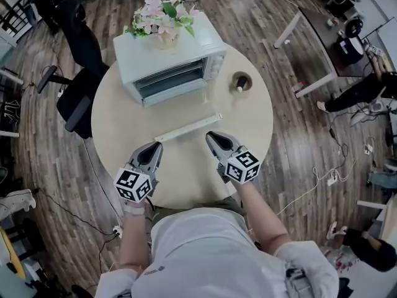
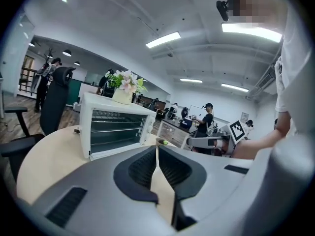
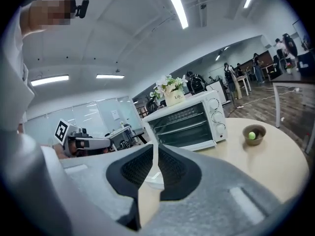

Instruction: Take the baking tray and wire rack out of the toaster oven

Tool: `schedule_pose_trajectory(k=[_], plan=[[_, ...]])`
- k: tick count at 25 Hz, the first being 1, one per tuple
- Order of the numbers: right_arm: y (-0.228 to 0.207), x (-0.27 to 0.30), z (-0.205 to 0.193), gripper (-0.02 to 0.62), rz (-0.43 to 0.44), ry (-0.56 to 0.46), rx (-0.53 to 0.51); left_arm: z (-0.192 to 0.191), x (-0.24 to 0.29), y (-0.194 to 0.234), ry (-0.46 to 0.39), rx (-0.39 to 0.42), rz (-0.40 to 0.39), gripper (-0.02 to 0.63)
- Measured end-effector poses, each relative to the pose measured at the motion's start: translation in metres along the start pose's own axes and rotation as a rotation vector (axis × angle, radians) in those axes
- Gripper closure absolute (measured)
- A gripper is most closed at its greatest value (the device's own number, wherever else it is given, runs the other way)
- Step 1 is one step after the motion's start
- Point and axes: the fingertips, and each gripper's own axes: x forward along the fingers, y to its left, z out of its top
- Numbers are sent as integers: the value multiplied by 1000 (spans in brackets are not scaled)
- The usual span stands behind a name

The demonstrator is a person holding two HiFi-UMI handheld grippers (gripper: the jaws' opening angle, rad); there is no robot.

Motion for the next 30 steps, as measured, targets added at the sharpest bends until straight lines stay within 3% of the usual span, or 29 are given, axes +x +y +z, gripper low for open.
schedule_pose_trajectory(k=[6,12,22,30], plan=[[-20,36,3,569,96,27,33,-1,-10,10,0,-35,136,606],[-43,74,5,561,148,37,69,4,-5,13,2,-41,208,606],[-72,136,6,538,182,37,92,3,18,14,24,-54,285,606],[-94,183,15,460,193,33,99,3,32,17,25,-78,325,606]])
